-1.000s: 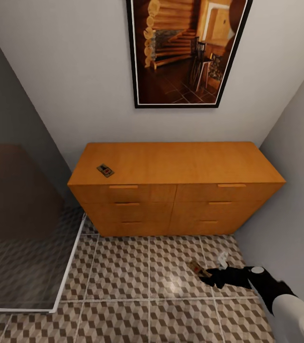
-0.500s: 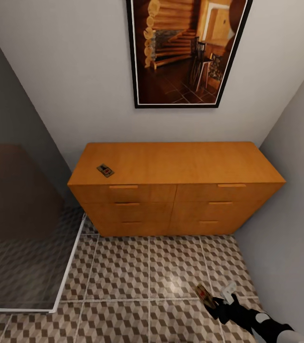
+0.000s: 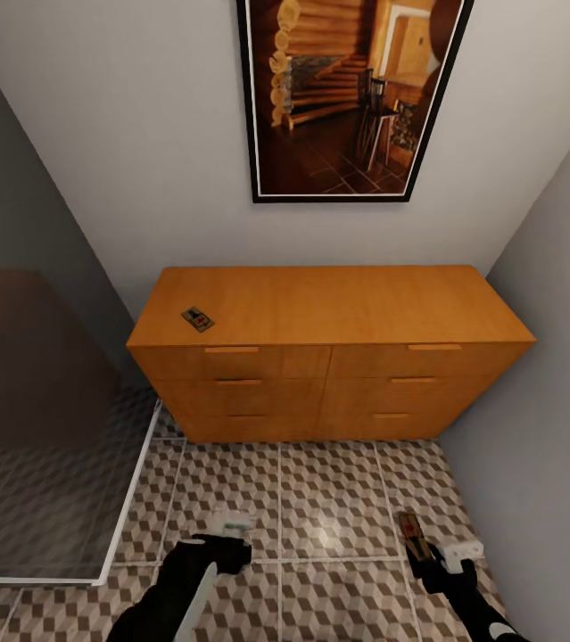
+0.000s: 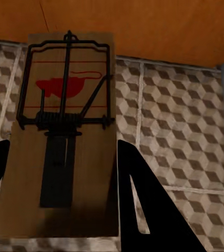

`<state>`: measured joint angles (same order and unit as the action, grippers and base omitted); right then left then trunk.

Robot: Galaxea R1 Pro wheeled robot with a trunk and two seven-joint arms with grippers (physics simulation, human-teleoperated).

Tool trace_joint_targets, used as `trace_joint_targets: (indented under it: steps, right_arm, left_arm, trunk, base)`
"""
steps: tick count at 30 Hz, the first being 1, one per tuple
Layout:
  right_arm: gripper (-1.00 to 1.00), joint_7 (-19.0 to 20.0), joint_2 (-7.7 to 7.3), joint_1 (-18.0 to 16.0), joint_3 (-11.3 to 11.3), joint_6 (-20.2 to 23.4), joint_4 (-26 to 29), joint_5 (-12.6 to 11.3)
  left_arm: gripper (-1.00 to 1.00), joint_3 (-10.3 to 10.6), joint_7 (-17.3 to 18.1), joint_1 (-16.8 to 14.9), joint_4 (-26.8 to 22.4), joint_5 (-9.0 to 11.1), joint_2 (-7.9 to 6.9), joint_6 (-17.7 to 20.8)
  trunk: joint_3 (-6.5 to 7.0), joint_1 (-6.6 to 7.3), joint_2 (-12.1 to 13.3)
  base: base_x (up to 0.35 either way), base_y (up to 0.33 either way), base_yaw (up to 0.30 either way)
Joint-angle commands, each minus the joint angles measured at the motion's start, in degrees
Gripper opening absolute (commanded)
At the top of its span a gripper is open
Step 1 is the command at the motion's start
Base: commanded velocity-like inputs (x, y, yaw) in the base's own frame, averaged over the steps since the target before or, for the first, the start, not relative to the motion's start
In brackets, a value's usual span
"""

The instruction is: Take the four mousetraps from the cabinet in the bathroom and place them on the bathroom floor. Make sure all four end up on the same floor surface, and ensure that at least two of them are either under or directly next to the same bathroom sink.

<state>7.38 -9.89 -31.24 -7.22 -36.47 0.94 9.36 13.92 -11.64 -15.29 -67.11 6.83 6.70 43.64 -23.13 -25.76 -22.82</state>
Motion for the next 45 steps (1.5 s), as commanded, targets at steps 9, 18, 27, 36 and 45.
trace_joint_targets:
  steps: [9, 18, 27, 36, 45]
  right_arm:
    - [-1.00, -2.8, 0.16, 2.9, -0.3, -6.7, -0.1, -2.0]
    - [-1.00, -11.5, 3.01, 3.5, -0.4, -9.0, 0.1, -5.9]
    - [-1.00, -14.8, 5.07, 4.0, -0.3, -10.2, 0.1, -6.5]
    - [-1.00, -14.8, 5.80, 4.0, -0.3, -10.3, 0.1, -6.5]
    - [-1.00, -14.8, 5.76, 4.0, -0.3, -10.3, 0.1, -6.5]
  left_arm:
    - [1.00, 0.0, -0.8, -22.4, 1.9, 0.0, 1.01, 12.9]
    - [1.00, -0.2, -0.7, -29.2, 1.3, 0.0, 0.97, 13.9]
    - [1.00, 0.1, -0.2, -28.5, 0.4, 0.6, 0.77, 13.9]
    - [1.00, 1.7, -0.5, -26.7, -0.7, 0.6, 0.64, 13.0]
    - [1.00, 4.6, -0.5, -26.6, -1.1, 0.6, 0.38, 12.1]
  trunk:
    - [-0.10, -0.02, -0.1]
    - [-0.10, -0.02, -0.1]
    - [-0.10, -0.02, -0.1]
    - [-0.10, -0.02, -0.1]
    - [-0.10, -0.02, -0.1]
  base:
    - [0.000, 0.000, 0.000]
    - [0.000, 0.000, 0.000]
    - [0.000, 0.000, 0.000]
    - [0.000, 0.000, 0.000]
    - [0.000, 0.000, 0.000]
